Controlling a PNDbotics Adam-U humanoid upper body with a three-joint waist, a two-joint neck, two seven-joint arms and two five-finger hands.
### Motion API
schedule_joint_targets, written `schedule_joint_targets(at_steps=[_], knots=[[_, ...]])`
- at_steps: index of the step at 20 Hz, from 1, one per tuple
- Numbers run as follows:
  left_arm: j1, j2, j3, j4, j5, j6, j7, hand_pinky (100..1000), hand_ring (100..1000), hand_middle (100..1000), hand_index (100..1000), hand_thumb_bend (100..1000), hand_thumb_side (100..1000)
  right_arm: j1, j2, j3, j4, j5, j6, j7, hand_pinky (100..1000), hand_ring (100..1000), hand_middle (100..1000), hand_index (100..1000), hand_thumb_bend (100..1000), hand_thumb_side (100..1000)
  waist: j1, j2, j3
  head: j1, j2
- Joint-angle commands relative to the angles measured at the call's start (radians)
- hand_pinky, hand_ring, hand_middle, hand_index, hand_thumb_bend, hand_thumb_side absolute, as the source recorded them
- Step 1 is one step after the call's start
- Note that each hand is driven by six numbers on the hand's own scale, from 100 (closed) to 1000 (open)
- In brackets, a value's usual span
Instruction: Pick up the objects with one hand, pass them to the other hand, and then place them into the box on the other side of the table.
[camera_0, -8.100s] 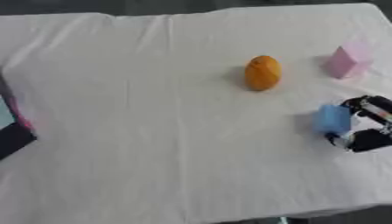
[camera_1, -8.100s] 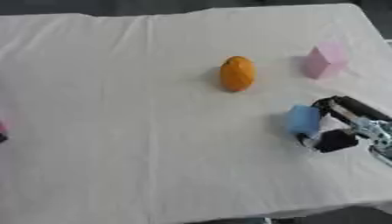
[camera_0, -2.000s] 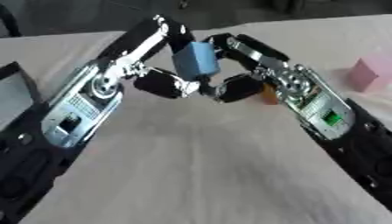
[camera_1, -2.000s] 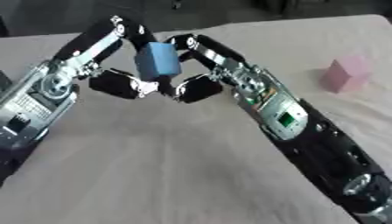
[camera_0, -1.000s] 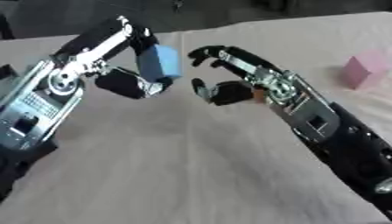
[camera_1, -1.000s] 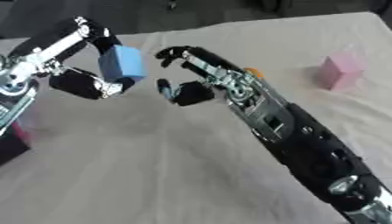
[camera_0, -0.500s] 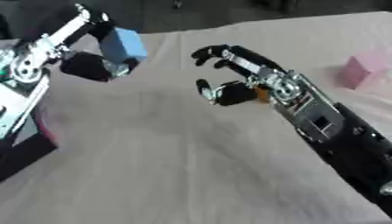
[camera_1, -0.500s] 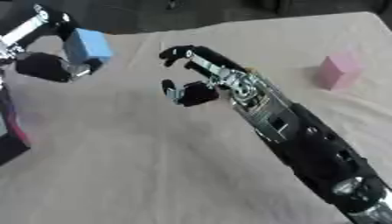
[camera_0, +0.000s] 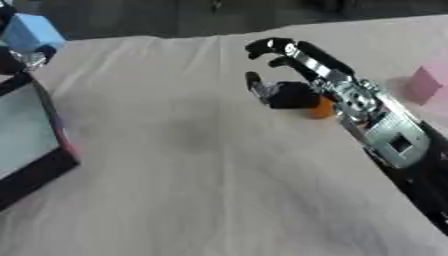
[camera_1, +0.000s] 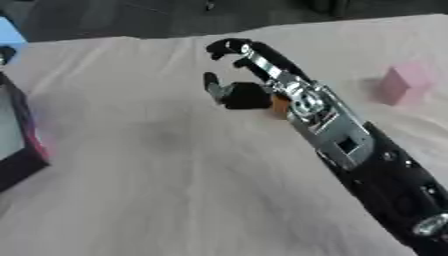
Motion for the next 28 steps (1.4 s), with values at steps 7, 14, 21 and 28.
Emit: schedule_joint_targets(at_steps=[7,14,21,28], knots=[[0.075,0.129,0.053,0.026,0.027,0.002,0.034,790,568,501,552,135,100,0.005,-0.039,-0.033,-0.048,-0.012,0.001,-0.011,875,957,784,840,100,243,-0.007,-0.018,-0.008,0.166,-0.03],[0.095,0.123,0.063,0.115,-0.013,-0.003,0.01,826,609,558,619,227,100,0.015,-0.04,-0.049,-0.058,-0.023,0.009,-0.037,870,951,776,829,100,238,-0.014,-0.017,-0.011,0.196,-0.029],[0.103,0.118,0.069,0.191,-0.08,-0.024,-0.035,863,678,627,692,344,100,0.022,-0.04,-0.062,-0.063,-0.039,0.019,-0.064,868,949,774,826,100,243,-0.016,-0.017,-0.014,0.188,-0.022],[0.111,0.112,0.071,0.237,-0.179,-0.013,-0.108,952,871,819,891,883,707,0.025,-0.04,-0.071,-0.065,-0.052,0.024,-0.08,866,946,770,822,100,256,-0.017,-0.017,-0.017,0.169,-0.013]])
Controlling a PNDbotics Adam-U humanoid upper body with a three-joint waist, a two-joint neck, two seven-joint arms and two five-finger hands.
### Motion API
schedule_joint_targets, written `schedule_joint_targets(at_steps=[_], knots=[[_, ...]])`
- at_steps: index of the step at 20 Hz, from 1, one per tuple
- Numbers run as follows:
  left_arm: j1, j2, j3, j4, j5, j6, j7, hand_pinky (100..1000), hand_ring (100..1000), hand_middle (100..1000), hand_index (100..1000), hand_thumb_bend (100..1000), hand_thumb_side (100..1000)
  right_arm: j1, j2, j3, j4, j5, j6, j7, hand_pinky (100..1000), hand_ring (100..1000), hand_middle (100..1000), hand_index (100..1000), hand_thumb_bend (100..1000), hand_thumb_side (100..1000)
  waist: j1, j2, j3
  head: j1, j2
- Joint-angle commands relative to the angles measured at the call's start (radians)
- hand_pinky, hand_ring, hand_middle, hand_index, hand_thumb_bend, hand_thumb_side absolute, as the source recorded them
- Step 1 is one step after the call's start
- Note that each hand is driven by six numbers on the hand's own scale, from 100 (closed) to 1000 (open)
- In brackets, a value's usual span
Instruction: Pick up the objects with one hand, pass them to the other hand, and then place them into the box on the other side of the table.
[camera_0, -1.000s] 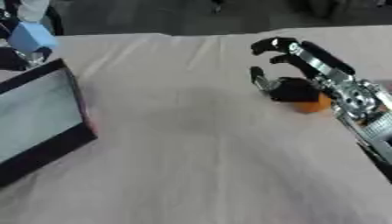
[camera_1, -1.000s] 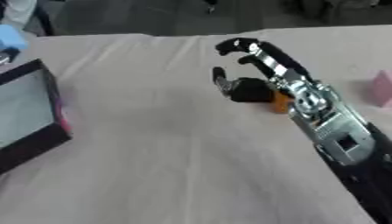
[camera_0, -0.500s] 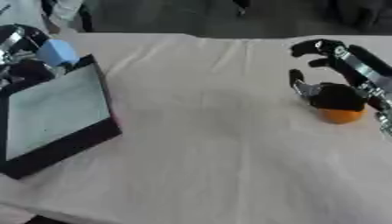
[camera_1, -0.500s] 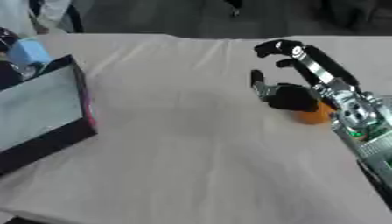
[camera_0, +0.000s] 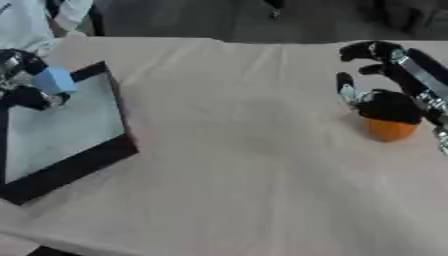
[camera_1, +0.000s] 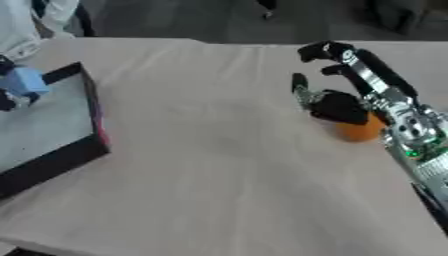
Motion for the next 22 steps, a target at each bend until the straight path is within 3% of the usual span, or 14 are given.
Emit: schedule_joint_targets(at_steps=[1,5,8,10,14,18,22], knots=[[-0.013,0.032,0.019,0.012,-0.048,0.006,-0.033,951,871,818,891,900,720,-0.01,-0.024,-0.017,-0.021,-0.01,0.003,-0.012,866,945,769,822,100,257,0.002,-0.018,0.001,-0.008,0.006],[-0.015,0.029,0.032,0.006,-0.07,0.013,-0.015,946,864,815,887,854,675,-0.009,-0.026,-0.02,-0.022,-0.017,0.004,-0.018,866,945,768,821,100,265,0.002,-0.02,0.0,-0.016,0.006],[-0.015,0.029,0.038,-0.009,-0.062,0.021,0.011,946,859,815,888,766,648,-0.006,-0.027,-0.024,-0.024,-0.021,0.005,-0.024,866,944,768,820,100,268,0.003,-0.022,-0.002,-0.039,0.011],[-0.013,0.027,0.047,-0.022,-0.039,0.031,0.03,950,837,800,860,502,596,-0.004,-0.028,-0.029,-0.026,-0.025,0.006,-0.028,866,941,768,820,100,266,0.004,-0.023,-0.002,-0.061,0.012],[-0.001,0.023,0.067,-0.093,0.062,0.055,0.104,957,797,785,819,293,602,0.004,-0.043,-0.051,-0.042,-0.031,0.001,-0.046,868,938,773,824,100,204,0.001,-0.024,-0.005,-0.138,0.012],[0.019,0.031,0.086,-0.208,0.189,0.058,0.197,984,789,798,820,245,654,0.021,-0.089,-0.085,-0.055,0.009,-0.015,-0.007,883,947,803,858,100,157,-0.005,-0.026,-0.011,-0.199,0.014],[0.045,0.05,0.083,-0.284,0.284,0.068,0.262,986,788,793,810,239,625,0.039,-0.14,-0.128,-0.04,0.136,-0.027,0.123,892,953,838,897,100,171,-0.008,-0.031,-0.02,-0.225,0.017]])
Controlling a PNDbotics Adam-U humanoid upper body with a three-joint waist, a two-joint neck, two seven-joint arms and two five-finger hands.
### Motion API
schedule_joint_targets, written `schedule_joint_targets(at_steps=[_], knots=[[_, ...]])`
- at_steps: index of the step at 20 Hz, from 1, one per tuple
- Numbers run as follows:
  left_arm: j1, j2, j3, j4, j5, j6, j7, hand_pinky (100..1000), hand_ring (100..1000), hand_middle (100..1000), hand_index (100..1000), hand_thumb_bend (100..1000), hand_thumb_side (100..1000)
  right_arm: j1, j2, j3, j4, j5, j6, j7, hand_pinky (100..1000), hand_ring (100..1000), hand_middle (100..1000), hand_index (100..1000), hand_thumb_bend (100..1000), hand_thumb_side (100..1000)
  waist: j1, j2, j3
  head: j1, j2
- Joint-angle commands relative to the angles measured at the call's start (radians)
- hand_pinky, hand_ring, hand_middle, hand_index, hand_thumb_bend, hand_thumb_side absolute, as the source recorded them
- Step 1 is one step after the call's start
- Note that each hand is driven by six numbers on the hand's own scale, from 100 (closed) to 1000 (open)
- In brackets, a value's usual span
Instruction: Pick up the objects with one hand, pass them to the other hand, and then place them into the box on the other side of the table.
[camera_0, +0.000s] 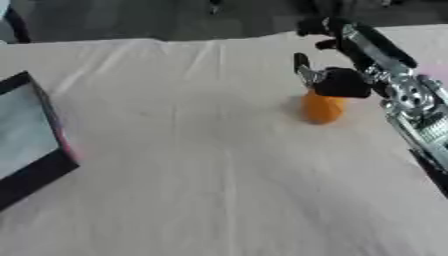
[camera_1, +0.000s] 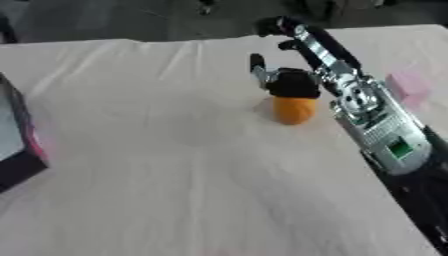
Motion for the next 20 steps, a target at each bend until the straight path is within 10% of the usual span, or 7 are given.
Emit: schedule_joint_targets(at_steps=[1,11,20], knots=[[0.0,0.054,0.007,-0.058,0.058,0.01,0.038,985,788,793,808,237,621,-0.003,-0.065,-0.047,0.0,0.1,-0.01,0.105,893,956,846,904,100,200,-0.001,-0.028,-0.004,-0.017,0.004],[0.023,0.076,-0.012,-0.046,0.048,0.025,0.022,976,788,780,784,236,607,0.024,-0.128,-0.07,0.142,0.326,-0.099,0.444,909,962,842,920,100,506,-0.011,-0.04,-0.027,-0.006,0.012],[0.01,0.058,-0.022,-0.037,0.033,0.022,0.007,973,786,770,777,234,612,-0.032,-0.1,-0.063,0.312,0.301,-0.144,0.464,914,964,831,916,233,265,-0.006,-0.031,-0.014,-0.022,-0.004]])
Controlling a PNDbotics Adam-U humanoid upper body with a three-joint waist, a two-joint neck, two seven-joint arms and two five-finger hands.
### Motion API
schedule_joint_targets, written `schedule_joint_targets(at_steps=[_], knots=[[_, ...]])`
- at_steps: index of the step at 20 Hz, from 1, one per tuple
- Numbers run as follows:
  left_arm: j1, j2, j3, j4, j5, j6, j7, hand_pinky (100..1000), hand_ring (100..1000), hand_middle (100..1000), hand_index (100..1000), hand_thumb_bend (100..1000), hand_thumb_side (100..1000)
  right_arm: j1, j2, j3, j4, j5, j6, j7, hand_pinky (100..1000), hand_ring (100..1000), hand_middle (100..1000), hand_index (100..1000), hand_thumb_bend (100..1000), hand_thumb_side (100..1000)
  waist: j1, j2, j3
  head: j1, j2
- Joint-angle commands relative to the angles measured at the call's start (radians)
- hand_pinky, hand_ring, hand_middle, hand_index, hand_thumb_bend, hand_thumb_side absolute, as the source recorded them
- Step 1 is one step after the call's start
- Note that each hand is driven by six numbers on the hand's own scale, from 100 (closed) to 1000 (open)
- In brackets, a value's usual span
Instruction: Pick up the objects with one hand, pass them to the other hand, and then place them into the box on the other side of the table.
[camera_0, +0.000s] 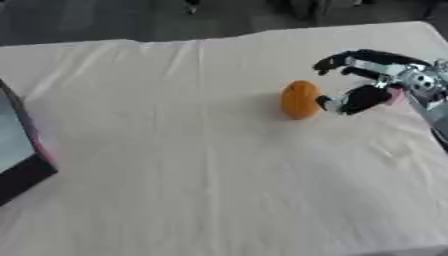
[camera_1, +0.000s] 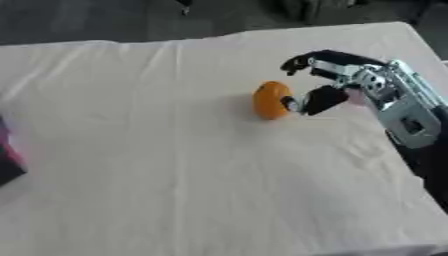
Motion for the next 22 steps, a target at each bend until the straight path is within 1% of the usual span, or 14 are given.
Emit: schedule_joint_targets(at_steps=[1,2,3,4,5,8,14,18,20,21,22], knots=[[-0.021,0.029,0.007,-0.007,-0.007,0.0,-0.002,972,785,768,776,240,612,-0.036,-0.008,-0.005,0.05,-0.003,-0.005,-0.042,914,964,828,916,290,243,0.004,-0.016,0.005,-0.007,-0.016],[-0.021,0.027,0.006,-0.007,-0.007,0.002,-0.002,970,784,767,775,244,613,-0.044,-0.003,-0.004,0.066,0.0,-0.006,-0.064,914,963,827,915,294,231,0.004,-0.013,0.007,-0.009,-0.018],[-0.021,0.025,0.005,-0.007,-0.007,0.004,-0.001,970,783,766,774,245,614,-0.053,0.001,-0.003,0.082,0.002,-0.006,-0.086,914,962,827,915,277,228,0.005,-0.011,0.009,-0.012,-0.02],[-0.021,0.023,0.005,-0.006,-0.007,0.005,0.0,970,783,765,774,246,615,-0.06,0.005,-0.001,0.097,0.004,-0.007,-0.107,912,960,824,914,303,225,0.006,-0.009,0.011,-0.014,-0.022],[-0.021,0.021,0.004,-0.006,-0.007,0.007,0.0,969,783,764,773,246,616,-0.067,0.008,0.0,0.111,0.006,-0.007,-0.126,910,958,821,912,297,228,0.006,-0.006,0.013,-0.016,-0.024],[-0.023,0.017,0.003,-0.007,-0.008,0.009,0.002,968,782,760,771,248,617,-0.082,0.019,0.01,0.148,0.01,-0.009,-0.159,910,957,820,914,283,268,0.007,0.002,0.018,-0.019,-0.028],[-0.026,0.01,0.004,-0.009,-0.007,0.012,0.01,966,779,756,767,249,617,-0.095,0.036,0.024,0.202,0.044,-0.02,-0.158,909,955,823,915,307,301,0.01,0.017,0.025,-0.019,-0.024],[-0.027,0.007,0.005,-0.008,-0.007,0.013,0.012,966,778,754,765,248,617,-0.099,0.044,0.034,0.232,0.067,-0.026,-0.142,907,951,814,902,340,285,0.01,0.02,0.027,-0.019,-0.022],[-0.029,0.007,0.004,-0.008,-0.008,0.013,0.011,965,777,753,764,249,616,-0.102,0.047,0.039,0.242,0.079,-0.032,-0.126,902,942,781,874,360,265,0.009,0.02,0.028,-0.018,-0.022],[-0.029,0.007,0.004,-0.008,-0.009,0.013,0.011,965,777,752,764,248,616,-0.103,0.048,0.039,0.244,0.085,-0.033,-0.122,901,939,769,864,355,269,0.009,0.019,0.029,-0.017,-0.023],[-0.029,0.007,0.004,-0.008,-0.009,0.013,0.01,964,777,751,762,249,615,-0.104,0.05,0.039,0.245,0.089,-0.03,-0.123,894,927,726,826,334,284,0.009,0.019,0.029,-0.016,-0.023]])
